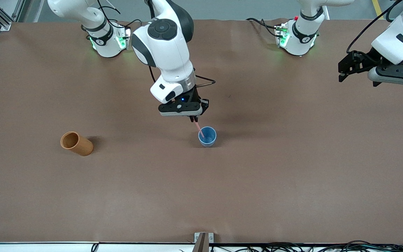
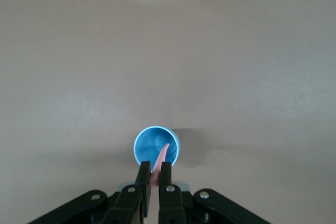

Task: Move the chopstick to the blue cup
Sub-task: 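Lower the chopstick into the blue cup and open the right gripper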

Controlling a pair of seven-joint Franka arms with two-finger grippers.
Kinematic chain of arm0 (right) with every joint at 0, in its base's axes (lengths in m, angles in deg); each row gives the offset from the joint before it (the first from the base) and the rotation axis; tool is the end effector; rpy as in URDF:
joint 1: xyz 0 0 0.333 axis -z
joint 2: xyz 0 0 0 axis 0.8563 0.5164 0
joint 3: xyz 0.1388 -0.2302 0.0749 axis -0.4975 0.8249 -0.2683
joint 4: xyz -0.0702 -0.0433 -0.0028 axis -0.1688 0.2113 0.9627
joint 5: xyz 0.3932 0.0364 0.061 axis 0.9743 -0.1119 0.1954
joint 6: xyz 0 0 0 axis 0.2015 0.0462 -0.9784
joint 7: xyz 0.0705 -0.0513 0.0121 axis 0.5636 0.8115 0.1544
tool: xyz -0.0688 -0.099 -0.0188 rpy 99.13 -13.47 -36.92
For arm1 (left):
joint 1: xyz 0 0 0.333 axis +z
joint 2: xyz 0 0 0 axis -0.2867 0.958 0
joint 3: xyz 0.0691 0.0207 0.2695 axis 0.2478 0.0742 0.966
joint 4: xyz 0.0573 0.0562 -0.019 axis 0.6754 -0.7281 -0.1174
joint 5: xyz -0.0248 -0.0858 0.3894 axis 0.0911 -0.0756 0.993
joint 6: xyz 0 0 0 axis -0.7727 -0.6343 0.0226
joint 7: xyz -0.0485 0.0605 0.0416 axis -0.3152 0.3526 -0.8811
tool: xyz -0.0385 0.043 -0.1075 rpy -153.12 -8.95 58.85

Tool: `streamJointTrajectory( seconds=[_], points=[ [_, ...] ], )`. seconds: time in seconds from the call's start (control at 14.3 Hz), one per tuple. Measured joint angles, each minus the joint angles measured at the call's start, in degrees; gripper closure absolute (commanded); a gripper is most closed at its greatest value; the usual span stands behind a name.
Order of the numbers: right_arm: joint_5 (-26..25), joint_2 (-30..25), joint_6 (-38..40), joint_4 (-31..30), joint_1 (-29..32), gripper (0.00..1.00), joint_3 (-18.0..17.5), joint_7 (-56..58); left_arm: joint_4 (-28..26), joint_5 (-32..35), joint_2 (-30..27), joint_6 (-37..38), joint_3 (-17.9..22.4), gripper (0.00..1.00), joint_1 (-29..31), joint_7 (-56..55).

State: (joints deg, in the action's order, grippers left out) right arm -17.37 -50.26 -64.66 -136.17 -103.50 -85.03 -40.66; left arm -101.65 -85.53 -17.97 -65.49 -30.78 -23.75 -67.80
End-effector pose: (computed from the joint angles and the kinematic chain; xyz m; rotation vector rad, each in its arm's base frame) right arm 0.5243 0.4699 0.4096 -2.9658 0.0799 -0.3620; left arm 0.5326 -0.1013 0.6040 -3.1097 0.3020 -0.0266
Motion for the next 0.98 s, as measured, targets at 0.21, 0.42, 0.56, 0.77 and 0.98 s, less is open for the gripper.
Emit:
streamJointTrajectory(
  seconds=[0.21,0.42,0.56,0.77,0.98],
  points=[
    [-0.1,1.9,-2.5,0.0,-0.6,0.95,0.0,0.0,0.2,0.0,0.2,-0.3,0.0,0.0,0.0,0.0],
    [-0.1,4.4,-5.0,0.0,-1.1,0.84,0.0,0.0,1.0,0.0,0.9,-0.3,0.0,0.0,0.0,0.0],
    [-0.1,5.2,-5.5,0.0,-1.2,0.35,0.0,0.0,1.2,0.0,1.1,-0.3,0.0,0.0,0.0,0.0],
    [-0.1,5.2,-5.6,0.3,-1.2,0.0,0.0,0.0,1.3,0.0,1.1,-0.3,0.0,0.0,0.0,0.0],
    [-0.1,5.2,-5.6,0.9,-1.1,0.0,0.6,0.0,1.3,0.0,1.2,-0.3,0.0,0.0,0.0,0.0]
  ],
)
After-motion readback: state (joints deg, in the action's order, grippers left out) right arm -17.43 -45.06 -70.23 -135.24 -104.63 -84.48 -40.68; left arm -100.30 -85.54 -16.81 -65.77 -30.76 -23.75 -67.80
